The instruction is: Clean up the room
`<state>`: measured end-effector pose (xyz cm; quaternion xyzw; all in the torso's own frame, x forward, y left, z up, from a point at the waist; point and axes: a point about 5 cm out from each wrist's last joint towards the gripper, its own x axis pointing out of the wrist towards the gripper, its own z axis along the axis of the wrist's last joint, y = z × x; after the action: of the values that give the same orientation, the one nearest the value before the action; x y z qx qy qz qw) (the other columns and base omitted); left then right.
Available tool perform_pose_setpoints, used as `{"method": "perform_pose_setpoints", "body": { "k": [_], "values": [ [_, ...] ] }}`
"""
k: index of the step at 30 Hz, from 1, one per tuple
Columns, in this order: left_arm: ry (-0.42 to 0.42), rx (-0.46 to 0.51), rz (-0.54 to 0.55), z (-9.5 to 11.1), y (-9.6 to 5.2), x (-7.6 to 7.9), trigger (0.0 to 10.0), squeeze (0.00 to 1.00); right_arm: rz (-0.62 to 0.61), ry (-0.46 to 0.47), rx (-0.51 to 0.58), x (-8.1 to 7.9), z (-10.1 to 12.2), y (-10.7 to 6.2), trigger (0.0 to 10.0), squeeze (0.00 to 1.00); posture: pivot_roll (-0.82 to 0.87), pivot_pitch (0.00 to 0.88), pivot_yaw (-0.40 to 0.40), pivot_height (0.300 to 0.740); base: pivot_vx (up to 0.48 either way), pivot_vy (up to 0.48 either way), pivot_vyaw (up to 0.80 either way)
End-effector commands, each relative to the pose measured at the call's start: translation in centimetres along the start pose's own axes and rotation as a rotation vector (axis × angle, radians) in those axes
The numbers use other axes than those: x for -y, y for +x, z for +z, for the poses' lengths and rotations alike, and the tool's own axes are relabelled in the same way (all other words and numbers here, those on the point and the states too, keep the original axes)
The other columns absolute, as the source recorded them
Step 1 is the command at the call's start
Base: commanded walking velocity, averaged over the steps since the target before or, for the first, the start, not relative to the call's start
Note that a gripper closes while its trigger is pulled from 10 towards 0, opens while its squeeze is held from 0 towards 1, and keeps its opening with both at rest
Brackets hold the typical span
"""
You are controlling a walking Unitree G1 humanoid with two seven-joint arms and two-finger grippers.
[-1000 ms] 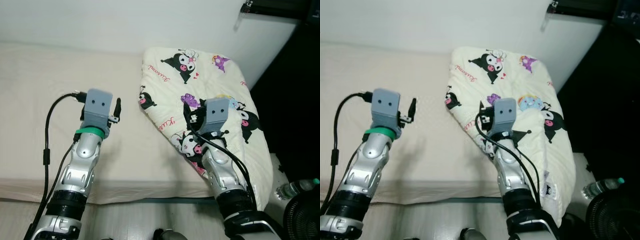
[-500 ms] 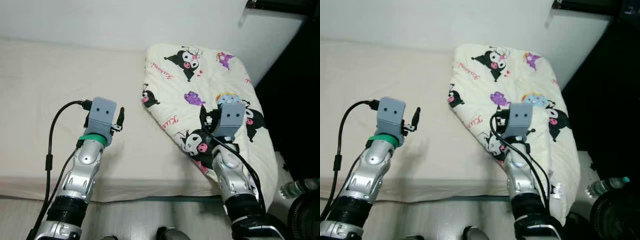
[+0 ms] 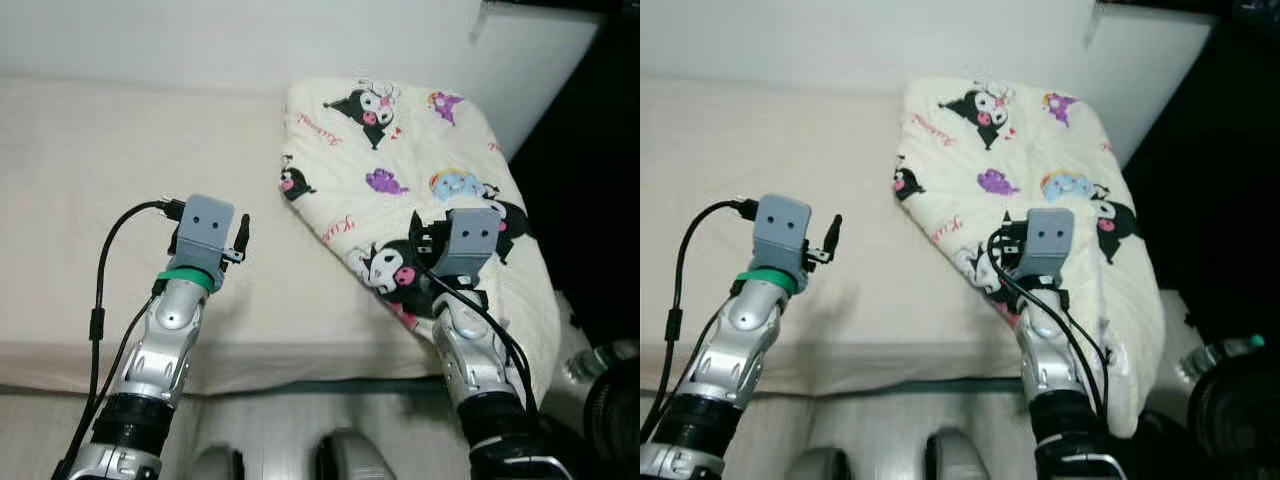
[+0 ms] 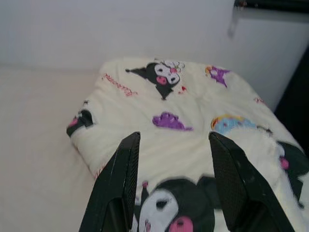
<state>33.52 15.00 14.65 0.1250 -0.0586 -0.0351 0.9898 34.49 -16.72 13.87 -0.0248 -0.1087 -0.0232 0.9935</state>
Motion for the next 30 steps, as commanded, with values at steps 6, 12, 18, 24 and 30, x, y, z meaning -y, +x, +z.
{"method": "perform_pose_setpoints", "body": {
  "k": [6, 12, 18, 24, 30],
  "values": [
    [0.006, -0.024, 0.002, -0.5, -0.4, -0.1, 10.0, 0.0, -0.002, 0.0, -0.03, 0.0, -0.5, -0.2, 10.0, 0.0, -0.09, 0.088, 0.005, 0.6, 0.0, 0.0, 0.0],
    [0.008, -0.027, 0.008, -0.6, -0.6, -0.3, 10.0, 0.0, -0.009, -0.003, -0.032, 0.2, -0.5, -0.2, 10.0, 0.0, -0.09, 0.1, 0.002, 0.575, 0.0, 0.0, 0.0],
    [0.012, -0.033, 0.021, -0.8, -0.7, -0.6, 10.0, 0.0, -0.025, -0.014, -0.034, 0.8, -0.5, -0.2, 10.0, 0.0, -0.09, 0.108, -0.003, 0.555, 0.0, 0.0, 0.0],
    [0.018, -0.035, 0.035, -0.8, -0.7, -1.1, 10.0, 0.0, -0.082, -0.03, -0.023, 2.7, -0.1, -0.2, 10.0, 0.0, -0.08, 0.114, -0.004, 0.54, 0.0, 0.0, 0.0],
    [0.028, -0.049, 0.028, -1.0, -0.2, -1.6, 10.0, 0.0, -0.173, -0.077, -0.011, 5.9, 0.1, -1.4, 10.0, 0.0, -0.16, 0.123, 0.048, 0.54, 0.0, 0.0, 0.0]
  ]
}}
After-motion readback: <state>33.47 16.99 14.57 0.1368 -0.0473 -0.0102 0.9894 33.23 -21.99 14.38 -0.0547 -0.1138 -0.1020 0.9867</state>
